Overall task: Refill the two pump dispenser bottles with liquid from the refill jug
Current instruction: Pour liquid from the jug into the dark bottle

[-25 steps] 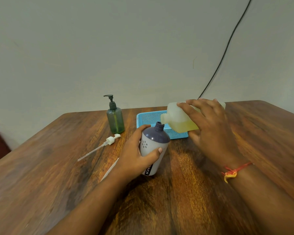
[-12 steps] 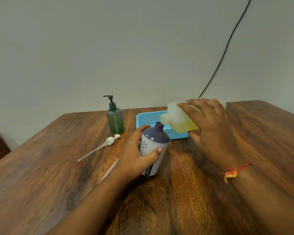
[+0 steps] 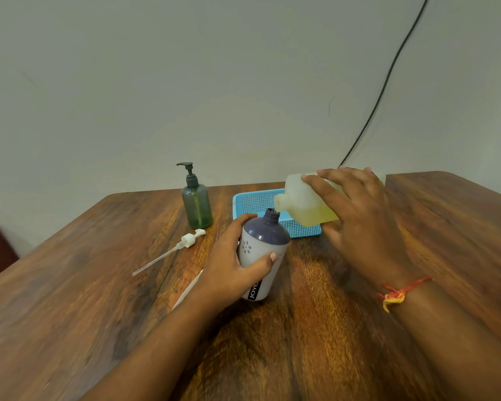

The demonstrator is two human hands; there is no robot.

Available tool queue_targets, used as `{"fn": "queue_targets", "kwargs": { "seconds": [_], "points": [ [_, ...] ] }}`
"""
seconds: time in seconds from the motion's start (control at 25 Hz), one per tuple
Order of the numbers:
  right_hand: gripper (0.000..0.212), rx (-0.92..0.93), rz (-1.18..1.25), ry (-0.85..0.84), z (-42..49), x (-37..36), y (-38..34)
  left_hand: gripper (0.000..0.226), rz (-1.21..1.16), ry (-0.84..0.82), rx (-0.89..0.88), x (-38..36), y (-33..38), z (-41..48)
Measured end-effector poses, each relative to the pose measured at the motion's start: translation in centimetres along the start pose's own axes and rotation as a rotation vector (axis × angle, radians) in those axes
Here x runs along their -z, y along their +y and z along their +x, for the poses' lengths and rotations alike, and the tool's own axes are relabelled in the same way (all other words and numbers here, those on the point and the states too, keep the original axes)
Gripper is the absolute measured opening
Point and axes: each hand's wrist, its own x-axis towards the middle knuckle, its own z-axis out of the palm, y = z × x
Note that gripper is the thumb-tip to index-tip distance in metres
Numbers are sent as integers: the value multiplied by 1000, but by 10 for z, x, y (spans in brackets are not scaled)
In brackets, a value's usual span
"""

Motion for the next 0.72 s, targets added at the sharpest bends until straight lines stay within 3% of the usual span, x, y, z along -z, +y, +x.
{"fn": "queue_targets", "kwargs": {
  "seconds": [0.72],
  "points": [
    [84, 17, -4, 23, 0, 1, 0, 75, -13, -3, 11, -1, 0, 0]
  ]
}}
